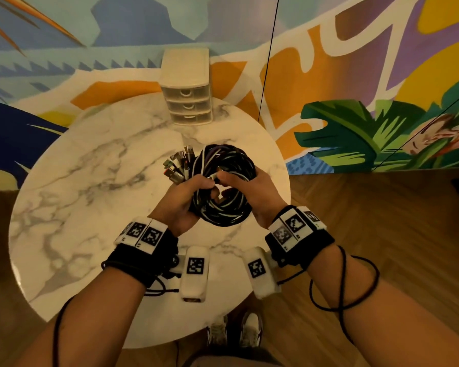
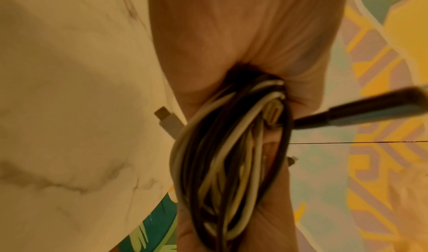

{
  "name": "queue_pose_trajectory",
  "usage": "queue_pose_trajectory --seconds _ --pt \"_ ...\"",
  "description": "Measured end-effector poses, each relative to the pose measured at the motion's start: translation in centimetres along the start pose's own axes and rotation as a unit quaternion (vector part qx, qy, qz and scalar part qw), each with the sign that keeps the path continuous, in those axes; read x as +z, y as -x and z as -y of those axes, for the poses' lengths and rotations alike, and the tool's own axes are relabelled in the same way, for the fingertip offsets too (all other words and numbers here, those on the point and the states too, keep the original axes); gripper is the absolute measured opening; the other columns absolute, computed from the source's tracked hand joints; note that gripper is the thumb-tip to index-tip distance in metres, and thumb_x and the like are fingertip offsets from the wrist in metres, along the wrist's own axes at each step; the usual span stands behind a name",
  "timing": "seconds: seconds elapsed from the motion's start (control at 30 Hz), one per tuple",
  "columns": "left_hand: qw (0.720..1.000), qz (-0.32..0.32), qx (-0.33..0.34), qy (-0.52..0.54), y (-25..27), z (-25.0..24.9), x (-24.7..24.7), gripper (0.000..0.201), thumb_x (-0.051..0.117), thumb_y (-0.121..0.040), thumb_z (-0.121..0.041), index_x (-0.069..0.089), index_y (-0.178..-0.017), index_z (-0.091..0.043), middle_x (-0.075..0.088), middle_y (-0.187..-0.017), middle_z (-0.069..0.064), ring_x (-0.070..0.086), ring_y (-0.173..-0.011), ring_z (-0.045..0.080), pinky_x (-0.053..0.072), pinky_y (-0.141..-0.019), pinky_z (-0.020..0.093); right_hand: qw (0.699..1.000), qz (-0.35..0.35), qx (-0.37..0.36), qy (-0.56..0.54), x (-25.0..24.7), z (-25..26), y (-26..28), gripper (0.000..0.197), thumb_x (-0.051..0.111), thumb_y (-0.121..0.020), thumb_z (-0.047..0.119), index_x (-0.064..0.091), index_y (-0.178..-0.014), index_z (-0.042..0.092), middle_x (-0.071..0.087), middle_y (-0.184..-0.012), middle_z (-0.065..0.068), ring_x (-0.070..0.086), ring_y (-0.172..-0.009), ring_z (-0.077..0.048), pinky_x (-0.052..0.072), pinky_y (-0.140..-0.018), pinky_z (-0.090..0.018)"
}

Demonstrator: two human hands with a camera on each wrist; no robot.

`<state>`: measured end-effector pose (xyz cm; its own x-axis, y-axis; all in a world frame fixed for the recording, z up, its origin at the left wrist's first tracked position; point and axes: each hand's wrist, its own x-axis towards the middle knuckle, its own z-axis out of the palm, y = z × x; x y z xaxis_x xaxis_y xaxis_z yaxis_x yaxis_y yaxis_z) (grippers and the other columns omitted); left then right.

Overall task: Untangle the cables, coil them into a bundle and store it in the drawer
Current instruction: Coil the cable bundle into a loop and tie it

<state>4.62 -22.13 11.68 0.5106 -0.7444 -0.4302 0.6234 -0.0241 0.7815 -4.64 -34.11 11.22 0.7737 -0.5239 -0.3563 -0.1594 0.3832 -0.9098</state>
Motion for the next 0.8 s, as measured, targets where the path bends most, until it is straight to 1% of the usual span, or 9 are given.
queue_pose_trajectory --seconds 0.1,0.2,0.27,0.4,0.5,0.57,0.67,0.73,0.8 --pt "0.998 -0.051 0.027 0.021 -0.9 0.6 0.3 0.015 0.049 -0.088 0.003 0.060 -0.098 0.001 0.064 -0.070 0.007 0.058 -0.066 0.017 0.053 -0.061 0.026 0.993 -0.085 -0.047 0.060 0.3 -0.8 -0.9 0.038 0.079 -0.074 0.022 0.066 -0.109 0.014 0.073 -0.092 0.001 0.069 -0.074 -0.008 0.053 -0.059 -0.019" --pt "0.991 -0.112 0.073 0.011 -1.3 1.8 0.9 0.018 0.055 -0.084 0.007 0.064 -0.099 0.002 0.067 -0.081 0.013 0.065 -0.074 0.023 0.054 -0.068 0.031 0.983 -0.129 -0.069 0.113 0.4 -1.4 -1.5 0.038 0.080 -0.072 0.027 0.065 -0.105 0.017 0.071 -0.091 0.005 0.068 -0.078 -0.006 0.055 -0.069 -0.024" --pt "0.987 -0.138 0.084 -0.008 -1.3 2.3 1.1 0.022 0.057 -0.082 0.009 0.067 -0.100 0.000 0.069 -0.088 0.015 0.067 -0.079 0.025 0.054 -0.072 0.033 0.980 -0.128 -0.081 0.130 0.2 -1.6 -1.4 0.038 0.079 -0.072 0.027 0.064 -0.105 0.017 0.071 -0.092 0.005 0.067 -0.078 -0.007 0.055 -0.073 -0.026" --pt "0.985 -0.154 0.069 -0.036 -1.1 3.2 1.3 0.029 0.059 -0.081 0.008 0.067 -0.107 -0.001 0.070 -0.100 0.017 0.068 -0.091 0.029 0.054 -0.073 0.035 0.975 -0.121 -0.098 0.158 -0.3 -1.8 -1.2 0.039 0.078 -0.074 0.025 0.062 -0.109 0.019 0.069 -0.096 0.006 0.064 -0.075 0.002 0.052 -0.072 -0.021" --pt "0.990 -0.138 0.032 -0.018 -1.1 3.4 1.5 0.030 0.058 -0.083 0.004 0.065 -0.112 -0.003 0.069 -0.105 0.018 0.067 -0.096 0.032 0.055 -0.075 0.037 0.975 -0.125 -0.104 0.152 -0.4 -1.9 -1.2 0.043 0.078 -0.072 0.023 0.061 -0.111 0.019 0.069 -0.098 0.006 0.066 -0.088 -0.008 0.055 -0.081 -0.030" --pt "0.992 -0.125 0.019 -0.024 -1.1 3.1 1.7 0.030 0.056 -0.085 0.002 0.065 -0.113 -0.005 0.069 -0.106 0.016 0.067 -0.098 0.031 0.055 -0.076 0.038 0.979 -0.114 -0.101 0.134 -0.6 -1.9 -1.4 0.045 0.079 -0.072 0.021 0.061 -0.112 0.017 0.070 -0.097 0.005 0.066 -0.089 -0.009 0.056 -0.082 -0.031" --pt "0.990 -0.133 0.046 -0.029 -1.2 2.9 1.4 0.031 0.055 -0.083 0.007 0.064 -0.112 -0.001 0.069 -0.105 0.019 0.067 -0.098 0.033 0.055 -0.081 0.040 0.987 -0.085 -0.090 0.098 -0.5 -1.8 -1.9 0.043 0.079 -0.073 0.018 0.060 -0.111 0.016 0.069 -0.094 0.007 0.066 -0.087 -0.006 0.055 -0.077 -0.024" --pt "0.986 -0.153 0.065 -0.026 -1.3 3.0 0.9 0.033 0.055 -0.081 0.009 0.064 -0.112 0.001 0.068 -0.107 0.021 0.067 -0.098 0.034 0.054 -0.085 0.042 0.991 -0.067 -0.075 0.085 -0.1 -2.3 -2.4 0.040 0.079 -0.074 0.019 0.059 -0.109 0.017 0.068 -0.095 0.005 0.066 -0.088 -0.008 0.055 -0.079 -0.026" --pt "0.982 -0.172 0.073 -0.020 -1.4 3.1 0.1 0.032 0.056 -0.081 0.010 0.065 -0.109 0.001 0.069 -0.105 0.021 0.068 -0.095 0.033 0.056 -0.080 0.039 0.994 -0.056 -0.058 0.079 0.5 -2.8 -2.9 0.039 0.079 -0.074 0.020 0.058 -0.107 0.017 0.068 -0.095 0.004 0.066 -0.087 -0.010 0.055 -0.078 -0.028"
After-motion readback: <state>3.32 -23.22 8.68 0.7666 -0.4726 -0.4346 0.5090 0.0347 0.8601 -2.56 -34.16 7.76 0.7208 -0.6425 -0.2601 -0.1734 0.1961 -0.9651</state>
